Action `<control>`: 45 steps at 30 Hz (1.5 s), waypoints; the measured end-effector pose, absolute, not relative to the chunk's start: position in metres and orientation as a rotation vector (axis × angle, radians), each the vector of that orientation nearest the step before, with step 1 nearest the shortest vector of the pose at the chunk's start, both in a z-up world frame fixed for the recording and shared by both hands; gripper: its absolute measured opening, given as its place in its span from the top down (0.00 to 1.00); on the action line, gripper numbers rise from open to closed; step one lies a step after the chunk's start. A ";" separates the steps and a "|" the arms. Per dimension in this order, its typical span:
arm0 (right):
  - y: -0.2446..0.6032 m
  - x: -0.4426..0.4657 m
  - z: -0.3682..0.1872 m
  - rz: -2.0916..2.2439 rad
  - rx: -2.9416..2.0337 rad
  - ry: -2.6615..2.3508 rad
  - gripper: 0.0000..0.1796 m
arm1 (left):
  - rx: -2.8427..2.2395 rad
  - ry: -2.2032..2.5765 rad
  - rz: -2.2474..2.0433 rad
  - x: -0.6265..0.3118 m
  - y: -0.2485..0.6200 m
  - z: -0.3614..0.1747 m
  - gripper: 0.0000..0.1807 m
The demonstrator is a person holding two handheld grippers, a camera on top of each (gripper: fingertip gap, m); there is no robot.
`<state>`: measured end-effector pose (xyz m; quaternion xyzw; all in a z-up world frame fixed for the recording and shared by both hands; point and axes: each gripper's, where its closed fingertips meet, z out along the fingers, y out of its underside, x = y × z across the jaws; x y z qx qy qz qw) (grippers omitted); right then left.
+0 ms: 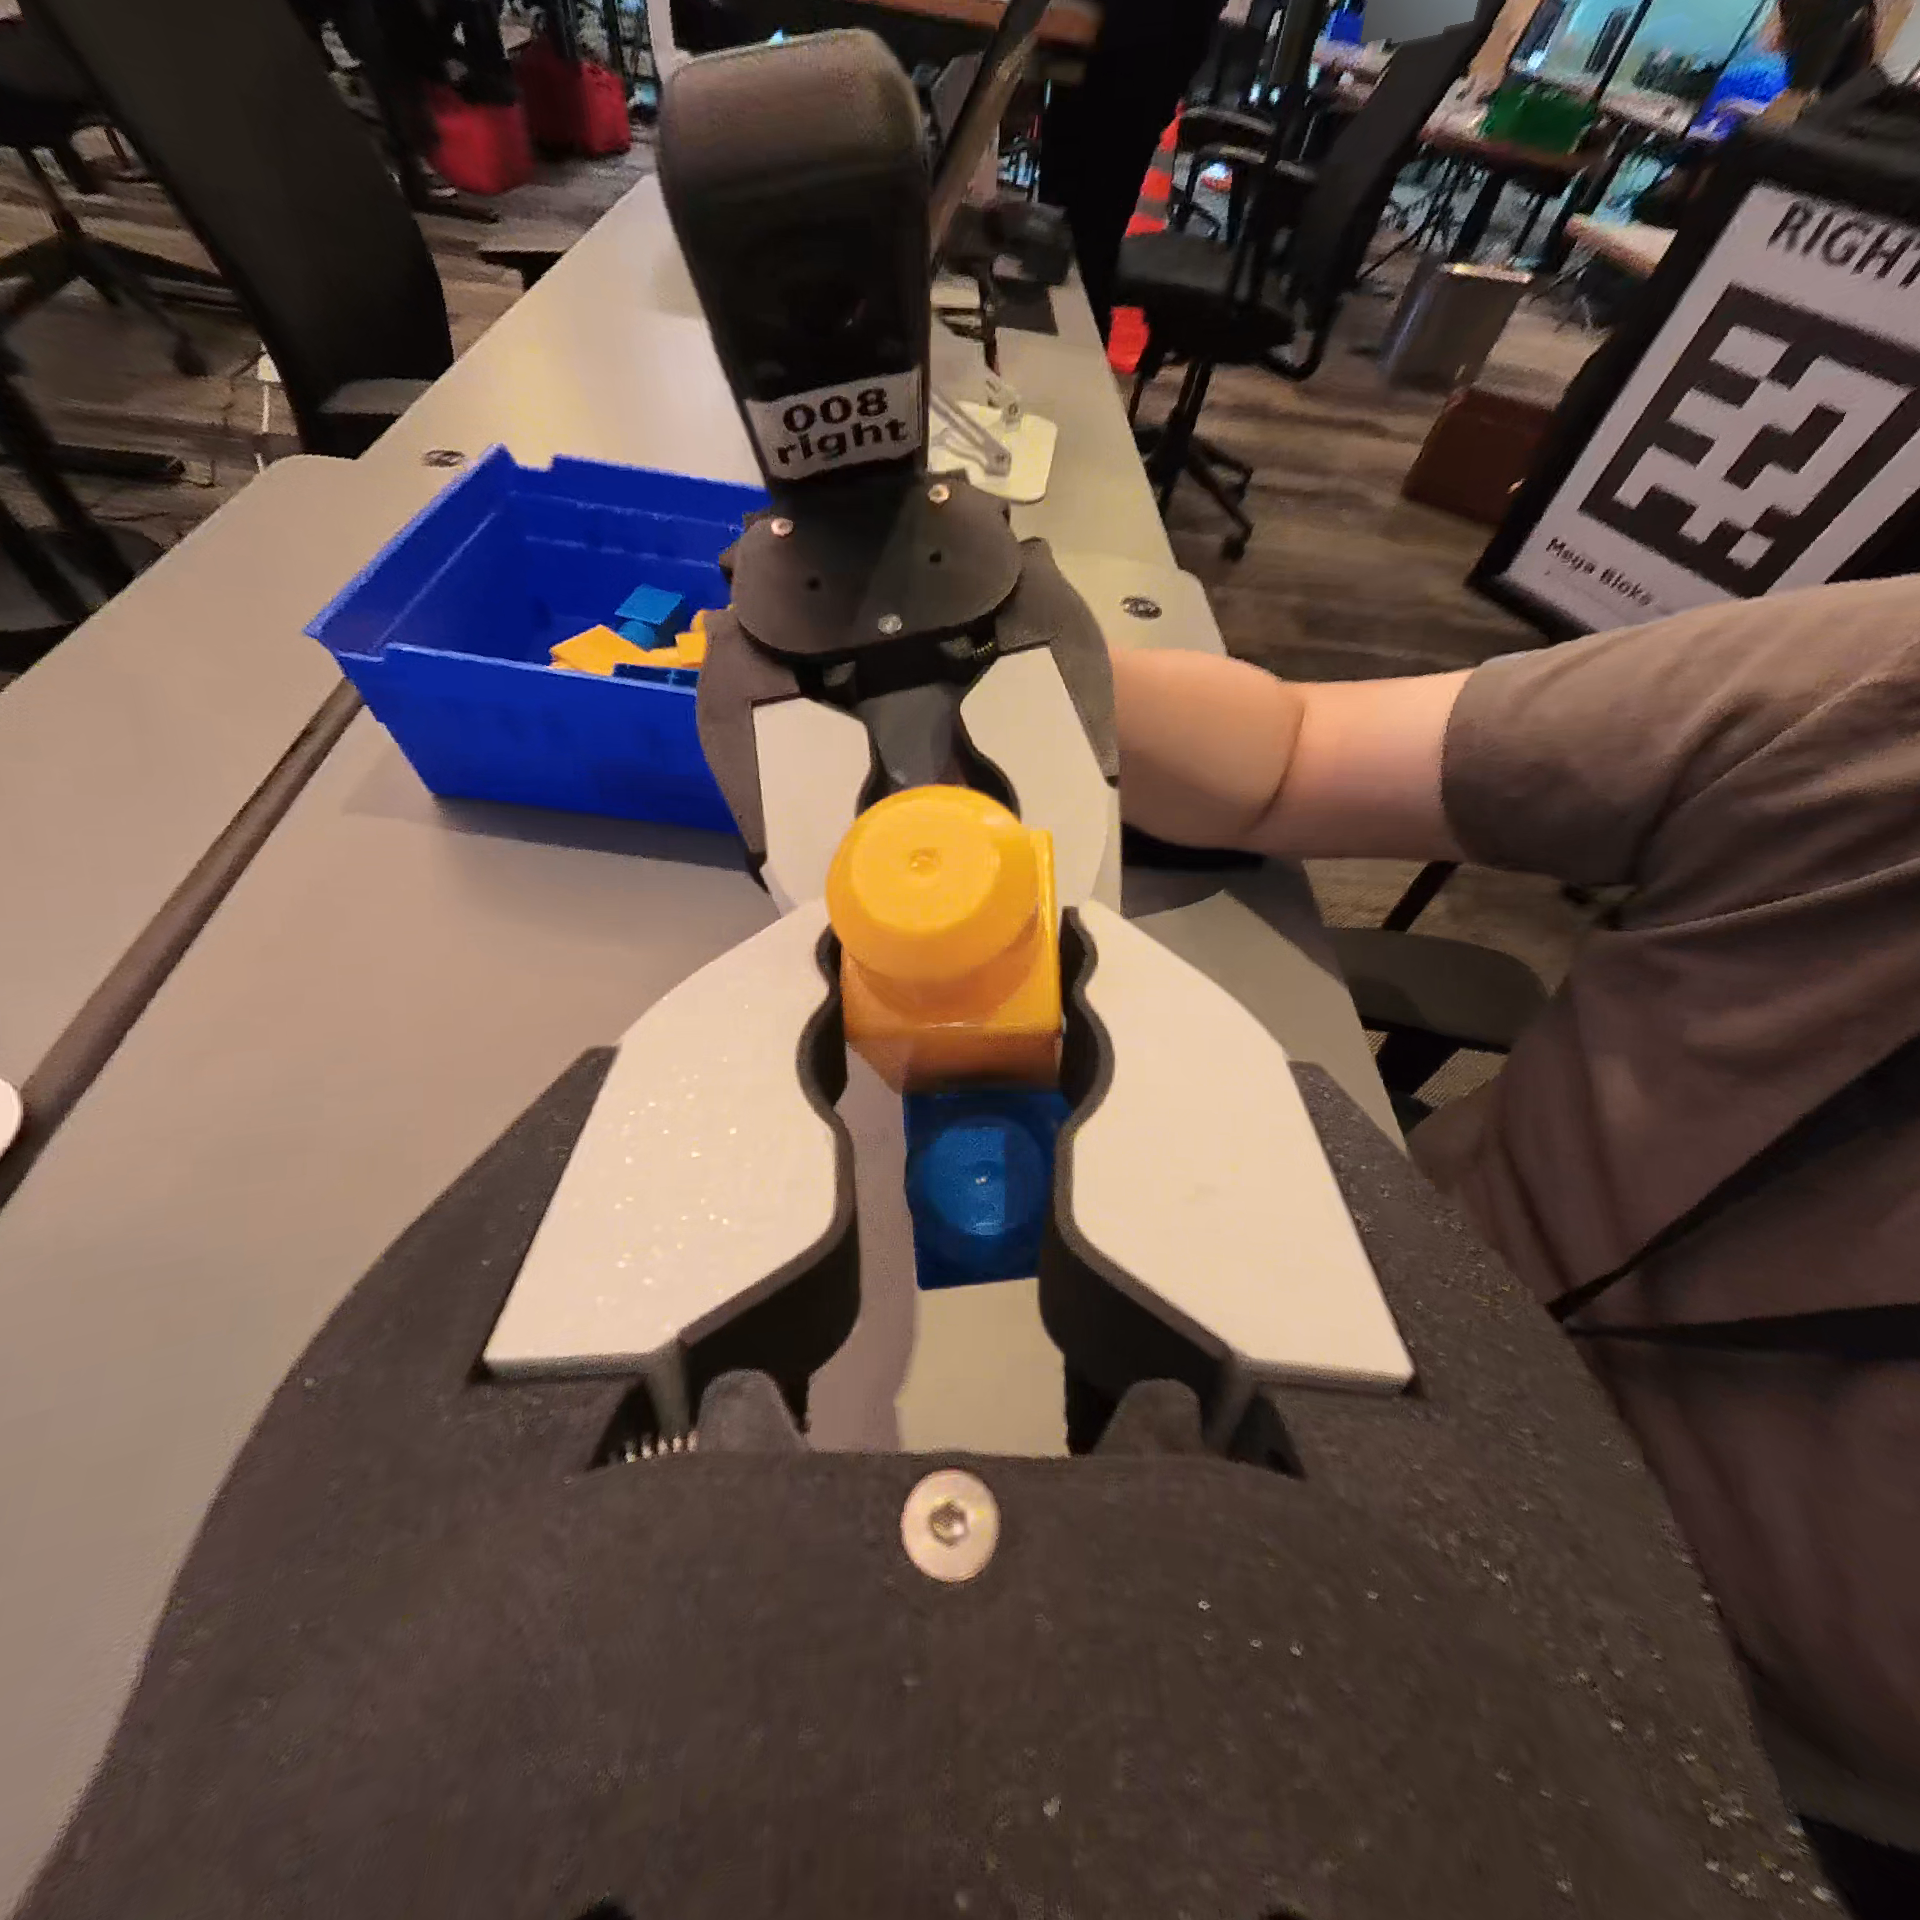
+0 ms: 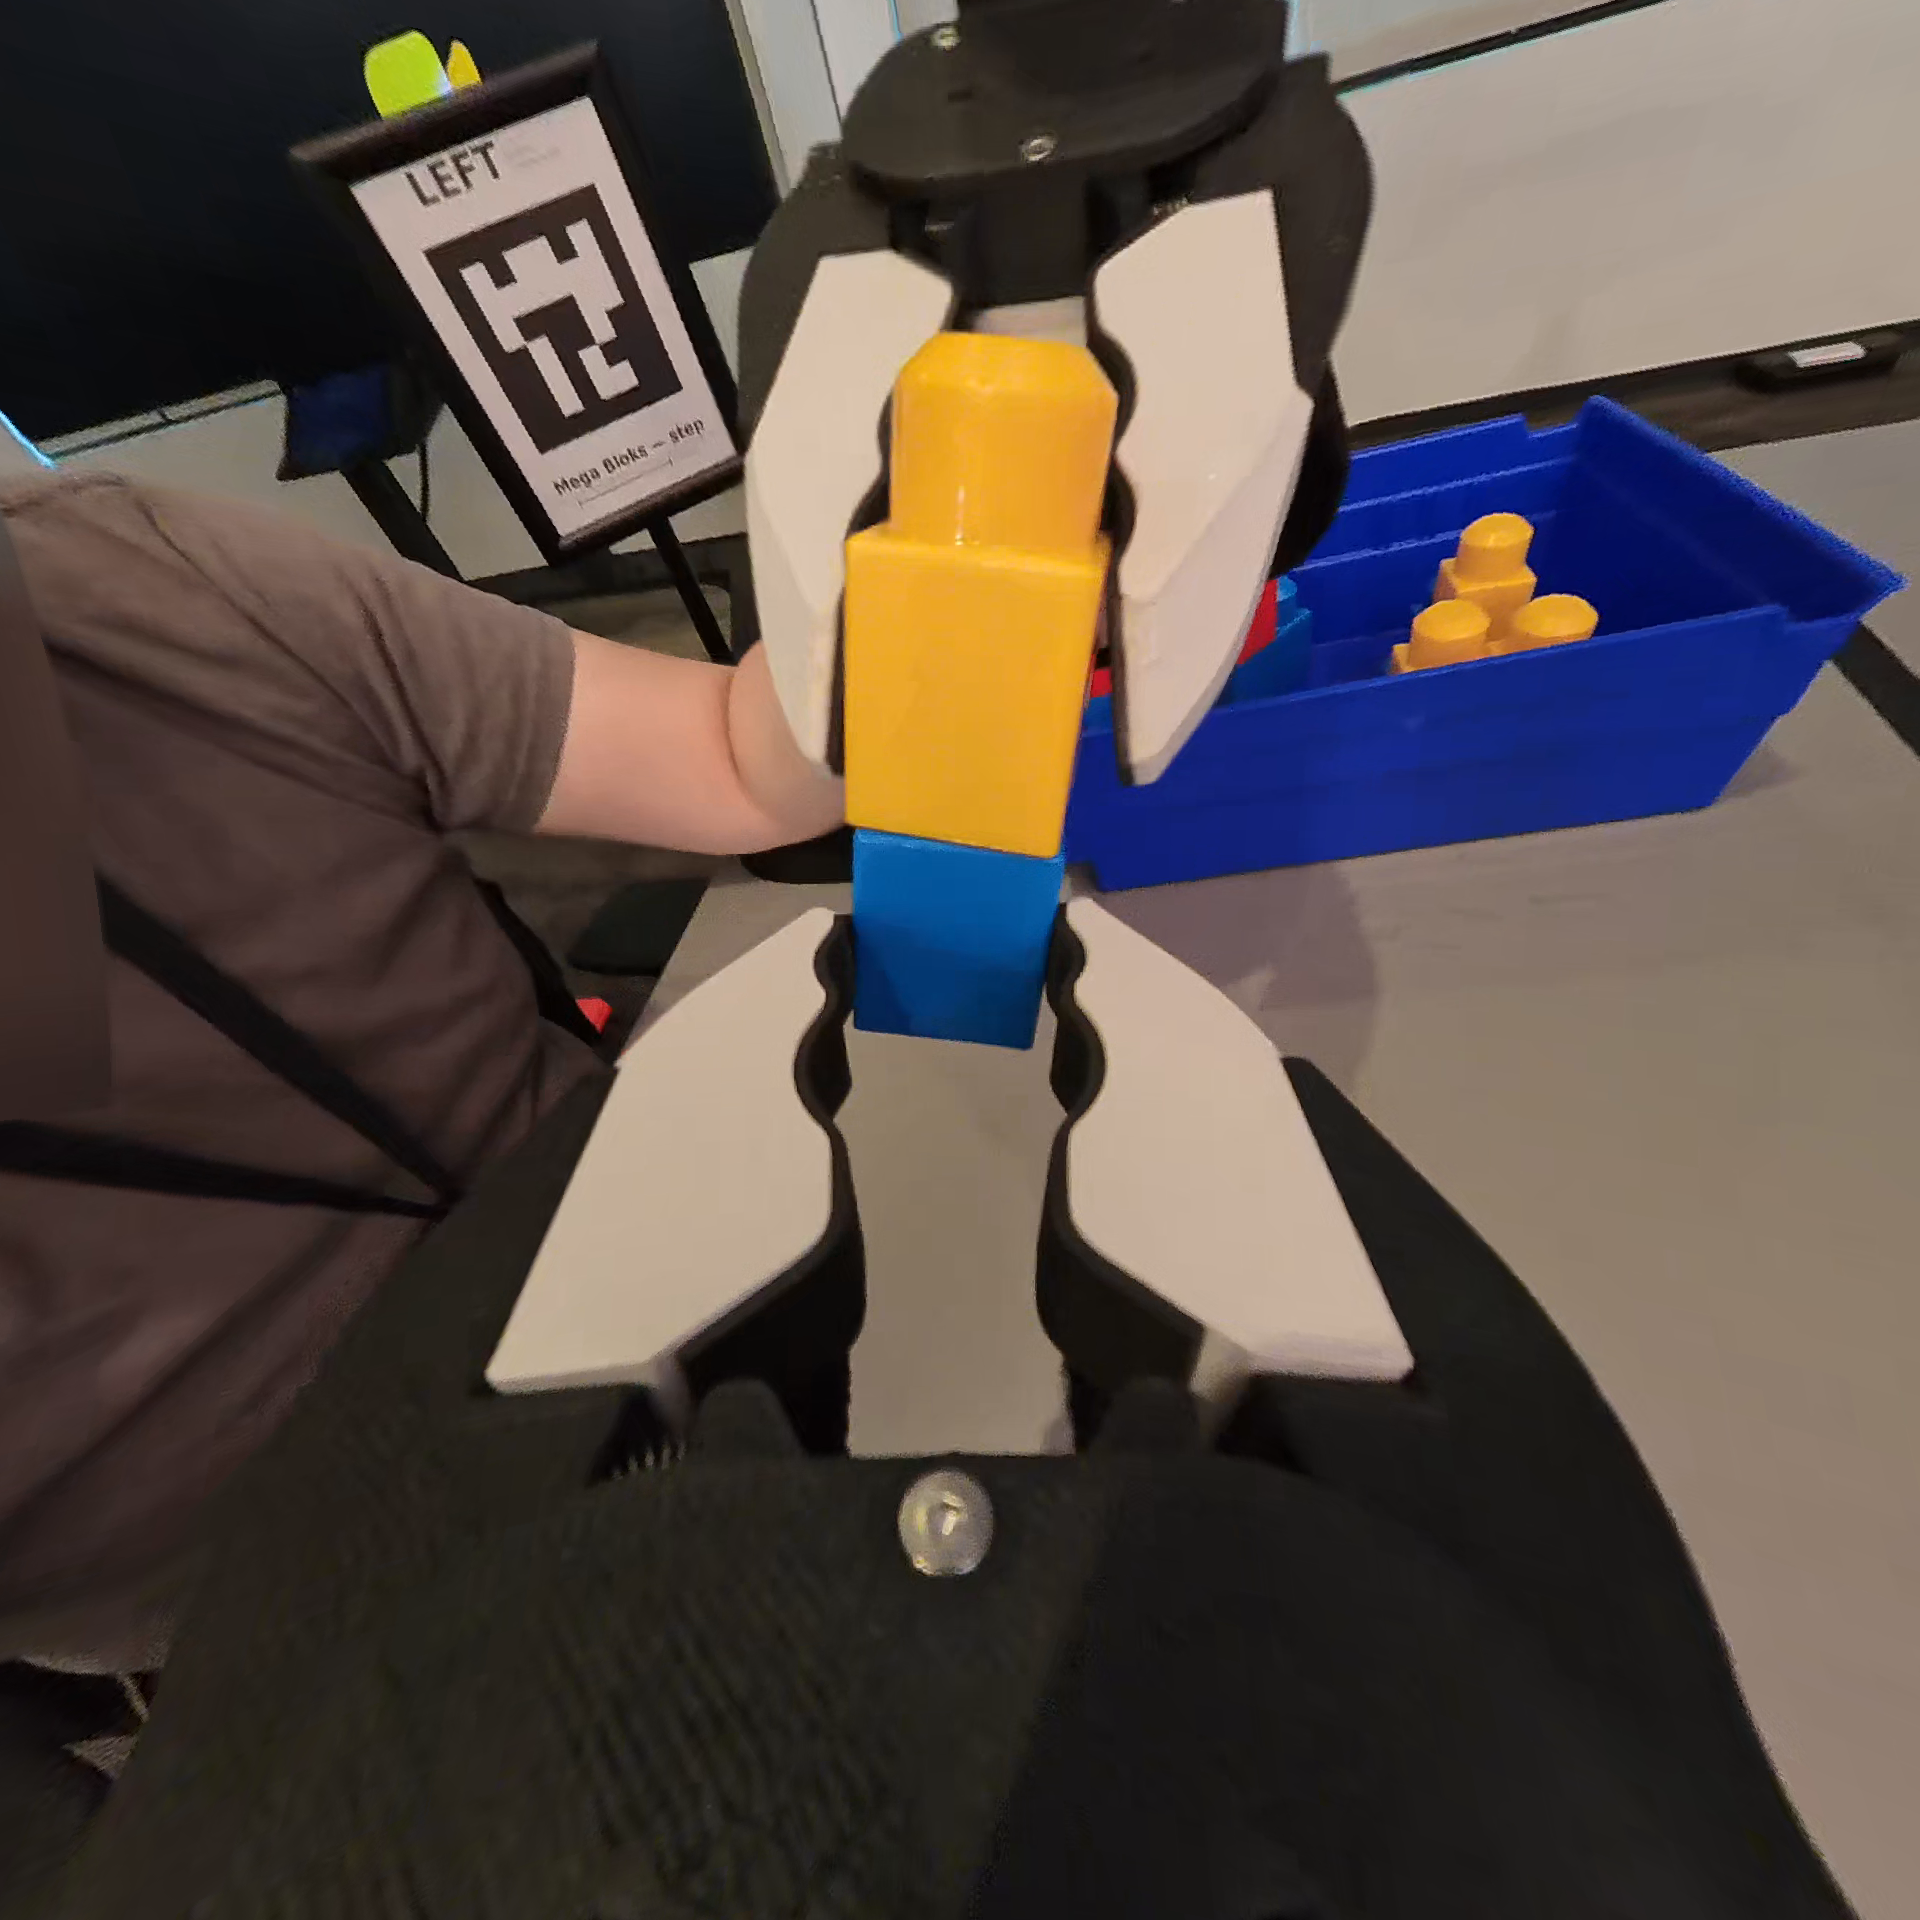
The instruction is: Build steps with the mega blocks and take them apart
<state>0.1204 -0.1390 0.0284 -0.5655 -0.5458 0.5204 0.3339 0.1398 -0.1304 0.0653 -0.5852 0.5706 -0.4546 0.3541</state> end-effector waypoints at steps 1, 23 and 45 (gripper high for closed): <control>-0.139 0.122 0.031 1.374 -1.474 -1.414 0.80 | -1.513 1.461 -1.186 0.140 -0.129 0.067 0.79; 0.010 0.514 -0.090 -0.255 -2.436 -0.759 0.79 | -1.629 1.375 -1.193 0.138 -0.112 0.058 0.79; -0.123 0.132 0.037 0.108 -0.949 -1.599 0.54 | -1.766 1.472 -1.531 0.166 -0.144 0.028 0.79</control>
